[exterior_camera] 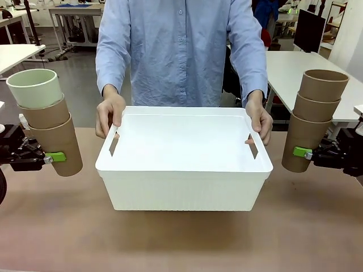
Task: Stack the cups and store them in the basket.
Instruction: Place the stack of Reusable plastic cups into the Pantry Basket.
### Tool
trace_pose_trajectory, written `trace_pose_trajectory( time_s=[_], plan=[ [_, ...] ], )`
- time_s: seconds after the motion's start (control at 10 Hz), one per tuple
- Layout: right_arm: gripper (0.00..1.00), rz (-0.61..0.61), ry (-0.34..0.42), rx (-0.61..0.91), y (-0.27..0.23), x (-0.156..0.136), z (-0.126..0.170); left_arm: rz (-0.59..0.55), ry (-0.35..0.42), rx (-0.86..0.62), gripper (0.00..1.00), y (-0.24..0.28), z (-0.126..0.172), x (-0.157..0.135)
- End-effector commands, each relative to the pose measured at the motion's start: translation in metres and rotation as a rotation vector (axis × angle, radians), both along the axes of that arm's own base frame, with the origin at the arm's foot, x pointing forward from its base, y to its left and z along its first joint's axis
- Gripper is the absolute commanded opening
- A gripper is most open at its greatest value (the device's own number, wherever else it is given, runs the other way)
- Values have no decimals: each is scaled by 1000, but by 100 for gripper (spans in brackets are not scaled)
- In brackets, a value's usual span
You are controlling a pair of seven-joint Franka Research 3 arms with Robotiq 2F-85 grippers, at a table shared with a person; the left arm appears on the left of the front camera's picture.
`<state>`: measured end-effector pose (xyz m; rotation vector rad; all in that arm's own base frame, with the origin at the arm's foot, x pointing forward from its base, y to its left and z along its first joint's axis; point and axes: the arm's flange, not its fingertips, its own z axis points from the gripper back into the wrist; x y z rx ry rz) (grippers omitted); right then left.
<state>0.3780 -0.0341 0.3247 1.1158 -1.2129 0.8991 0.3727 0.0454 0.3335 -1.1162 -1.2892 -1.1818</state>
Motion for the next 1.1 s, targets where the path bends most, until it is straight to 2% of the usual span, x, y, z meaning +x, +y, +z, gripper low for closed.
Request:
trace_pose_trajectory(
  time_s=[0.0,0.7,1.0],
  plan=[
    [84,-7,-8,4,3,2,5,3,0,-9,85,-3,5,0],
    [84,-7,-8,4,3,2,5,0,0,0,85,0,0,0],
    [84,-7,-8,4,3,2,5,14,22,72,85,1,65,-15]
  ],
)
